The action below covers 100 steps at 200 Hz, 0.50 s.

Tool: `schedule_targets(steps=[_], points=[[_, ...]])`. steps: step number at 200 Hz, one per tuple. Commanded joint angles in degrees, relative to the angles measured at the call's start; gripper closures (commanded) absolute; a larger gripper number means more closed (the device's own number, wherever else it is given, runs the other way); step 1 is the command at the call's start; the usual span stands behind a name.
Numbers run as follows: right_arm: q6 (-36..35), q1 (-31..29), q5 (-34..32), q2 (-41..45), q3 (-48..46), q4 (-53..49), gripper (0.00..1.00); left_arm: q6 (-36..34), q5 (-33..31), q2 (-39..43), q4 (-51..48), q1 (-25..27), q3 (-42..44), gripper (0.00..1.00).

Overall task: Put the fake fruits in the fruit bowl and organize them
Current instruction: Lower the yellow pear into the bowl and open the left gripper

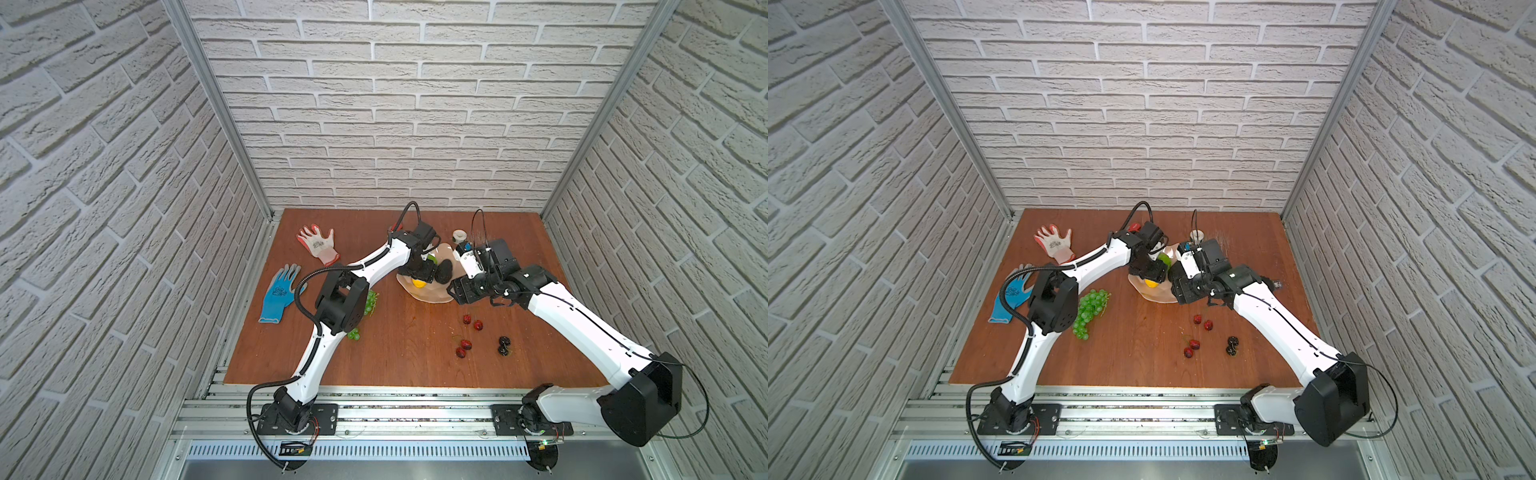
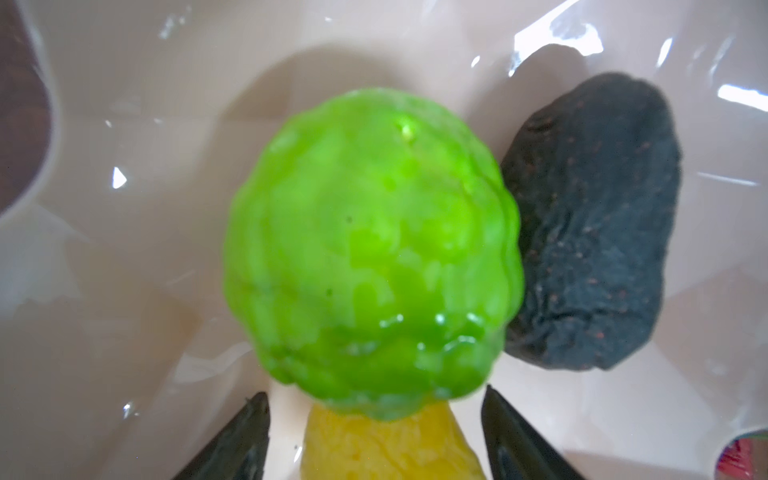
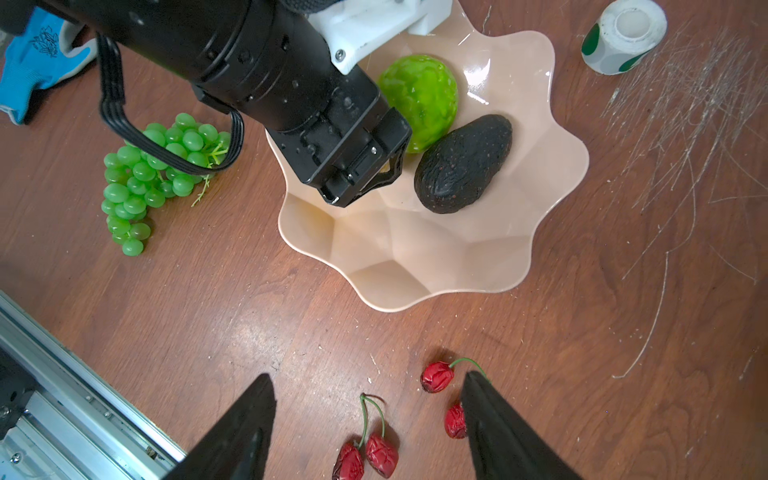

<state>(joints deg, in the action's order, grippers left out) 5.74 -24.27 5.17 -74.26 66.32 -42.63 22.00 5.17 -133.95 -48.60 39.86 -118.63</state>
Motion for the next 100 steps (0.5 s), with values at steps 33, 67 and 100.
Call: schedule_targets(steps=[33, 67, 100], points=[[1.51, -0.22, 0.28, 4.96, 1.29, -1.18, 0.27, -1.51, -3.57, 9.53, -1.87, 1.38, 2.36, 0.21], [2.78, -0.25, 0.07, 7.25, 0.39, -1.38, 0.27, -1.18, -4.20, 14.45, -0.15, 2.05, 7.92, 0.21], [4.96, -0.25, -0.94, 7.96, 0.52, -3.73, 0.28, -1.01, -4.06, 20.36, 1.54, 2.90, 14.17, 0.21]])
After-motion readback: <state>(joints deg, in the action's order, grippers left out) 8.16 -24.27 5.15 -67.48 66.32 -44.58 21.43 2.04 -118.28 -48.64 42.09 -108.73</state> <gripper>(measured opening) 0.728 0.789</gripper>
